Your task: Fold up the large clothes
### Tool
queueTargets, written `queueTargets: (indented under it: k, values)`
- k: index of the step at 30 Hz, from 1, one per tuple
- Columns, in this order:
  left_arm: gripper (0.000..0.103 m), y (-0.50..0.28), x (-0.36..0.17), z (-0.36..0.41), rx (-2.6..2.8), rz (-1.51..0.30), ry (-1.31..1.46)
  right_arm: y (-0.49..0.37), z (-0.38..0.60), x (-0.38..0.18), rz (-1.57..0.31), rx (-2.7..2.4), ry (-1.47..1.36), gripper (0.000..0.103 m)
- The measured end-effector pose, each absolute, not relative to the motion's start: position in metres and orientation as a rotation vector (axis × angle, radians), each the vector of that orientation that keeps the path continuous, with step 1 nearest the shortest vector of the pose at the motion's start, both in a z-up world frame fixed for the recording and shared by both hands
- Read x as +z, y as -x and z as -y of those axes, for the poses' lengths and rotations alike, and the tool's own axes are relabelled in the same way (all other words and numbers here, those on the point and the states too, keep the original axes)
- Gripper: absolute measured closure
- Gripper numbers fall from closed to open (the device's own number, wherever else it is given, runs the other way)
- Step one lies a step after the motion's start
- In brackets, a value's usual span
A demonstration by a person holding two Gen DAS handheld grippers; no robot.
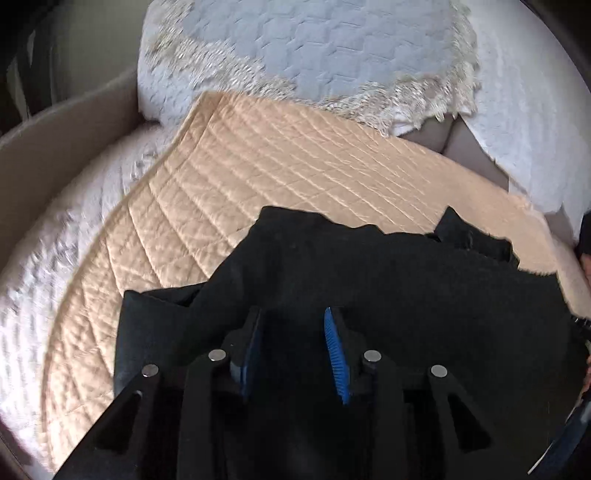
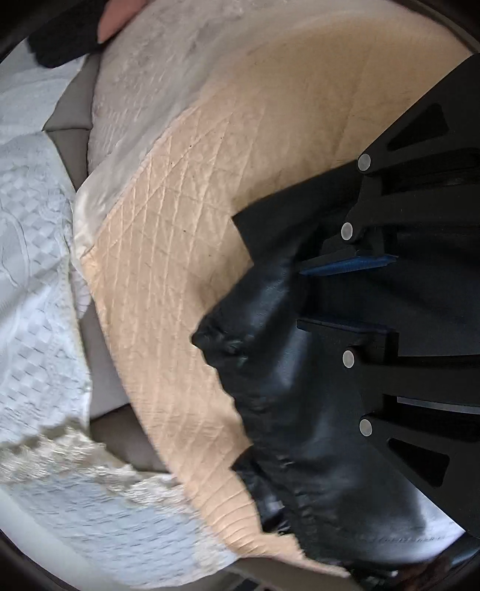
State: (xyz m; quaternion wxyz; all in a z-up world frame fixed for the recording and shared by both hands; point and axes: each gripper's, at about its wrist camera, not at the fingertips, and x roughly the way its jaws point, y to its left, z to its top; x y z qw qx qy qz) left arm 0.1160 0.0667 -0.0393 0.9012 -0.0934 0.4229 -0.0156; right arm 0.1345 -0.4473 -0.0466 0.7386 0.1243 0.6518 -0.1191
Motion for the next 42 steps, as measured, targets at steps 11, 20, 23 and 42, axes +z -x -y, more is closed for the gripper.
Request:
queueTargets:
  k: [11,20,23,42]
  values:
    - [0.067,-0.077,-0.009,-0.086,-0.007,-0.828,0.249,-0.131,0.379,0.004,-1.402,-0.109,-0.216,0.079]
    - [0.067,-0.036,-0.009,-0.093,-0.006,-0.844,0.235,-0.110,0.228,0.005,-1.439,0.309,-0.209,0.078]
    - [0.067,-0.036,-0.025,-0.095,0.013,-0.890,0.236,-0.108,0.187,-0.012,-1.478,0.394,-0.191,0.078]
    - [0.045,-0.060,-0.044,-0.147,0.029,-0.908,0.449,-0.151,0.087,-0.057,-1.502,0.503,-0.120,0.078]
